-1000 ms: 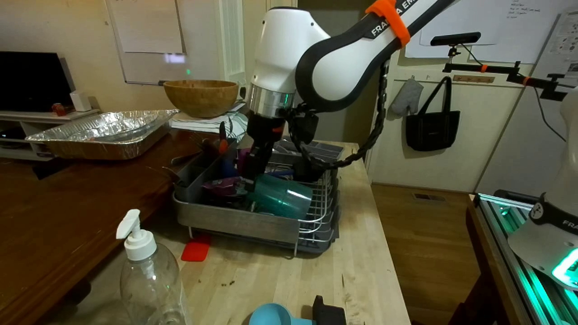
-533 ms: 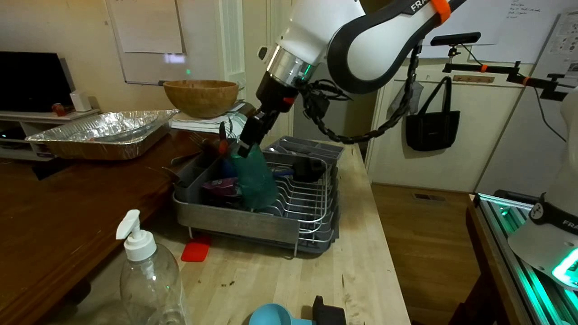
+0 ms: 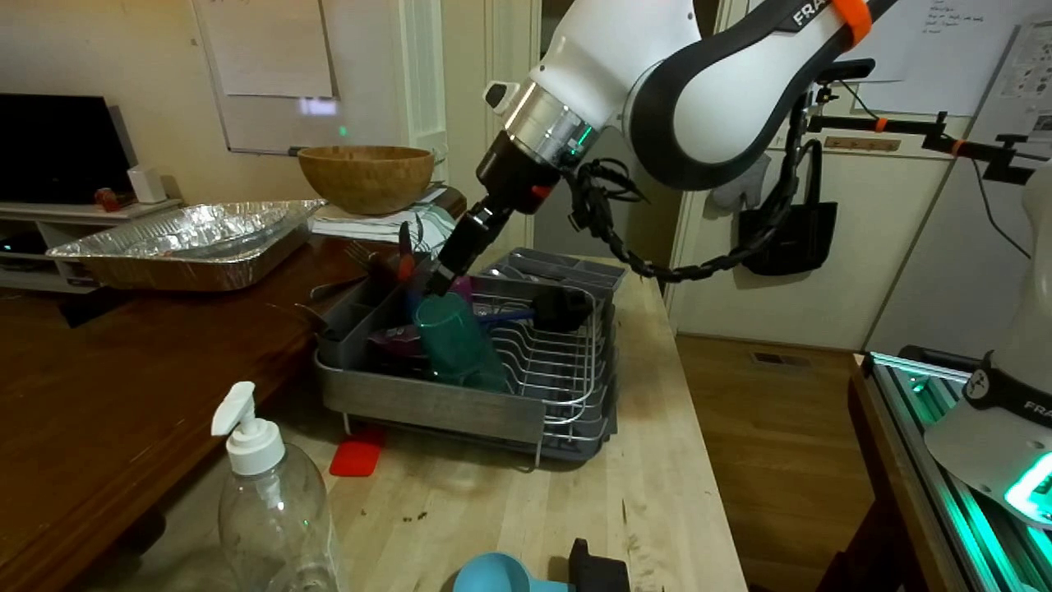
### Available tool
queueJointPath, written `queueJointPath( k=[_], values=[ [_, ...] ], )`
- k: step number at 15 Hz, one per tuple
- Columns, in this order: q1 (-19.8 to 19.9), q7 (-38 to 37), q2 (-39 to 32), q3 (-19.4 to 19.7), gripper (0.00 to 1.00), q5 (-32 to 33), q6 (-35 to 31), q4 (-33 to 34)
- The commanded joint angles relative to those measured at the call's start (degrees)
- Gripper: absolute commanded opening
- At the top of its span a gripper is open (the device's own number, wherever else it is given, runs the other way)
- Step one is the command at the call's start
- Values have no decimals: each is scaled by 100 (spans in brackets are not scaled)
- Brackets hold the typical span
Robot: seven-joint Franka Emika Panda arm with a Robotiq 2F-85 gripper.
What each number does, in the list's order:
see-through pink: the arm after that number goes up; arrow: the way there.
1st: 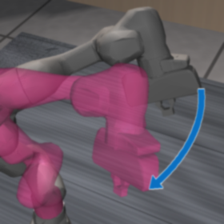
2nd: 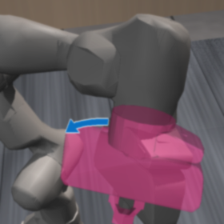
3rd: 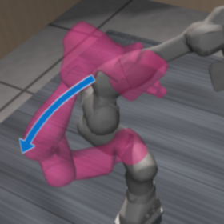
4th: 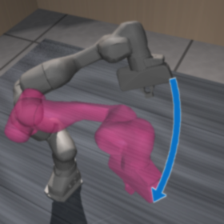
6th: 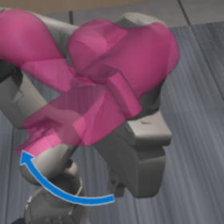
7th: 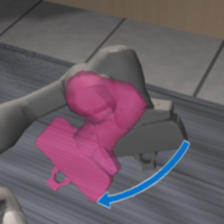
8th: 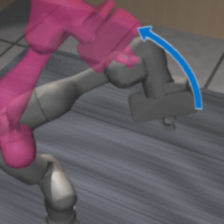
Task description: Put the green cup upside down then remove the sachet from the dish rack and put it on the right side of the counter.
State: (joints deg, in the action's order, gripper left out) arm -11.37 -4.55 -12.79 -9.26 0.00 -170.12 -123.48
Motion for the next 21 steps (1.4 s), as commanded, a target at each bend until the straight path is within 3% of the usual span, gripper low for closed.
queueJointPath(
  k=[1,3,4,6,8,11,12,13,15,19,20,21],
  values=[
    [296,559,-56,-459,47,-563,-79,-135],
    [362,614,-3,-516,47,-715,-40,-189],
    [225,330,68,-285,92,-517,-8,-247],
    [-122,-410,306,386,99,203,-89,-477],
    [-376,-1009,461,936,100,969,83,-527],
    [-453,-1405,604,1236,100,1570,703,-489],
    [-409,-1324,662,1194,100,1534,967,-501],
    [-70,-463,701,712,100,913,1349,-528],
    [115,471,629,417,100,313,1578,-516],
    [413,1980,247,169,100,-274,2409,-135],
    [492,2262,194,142,100,-408,2697,-50],
    [338,1632,395,189,100,-92,2245,-305]
  ],
)
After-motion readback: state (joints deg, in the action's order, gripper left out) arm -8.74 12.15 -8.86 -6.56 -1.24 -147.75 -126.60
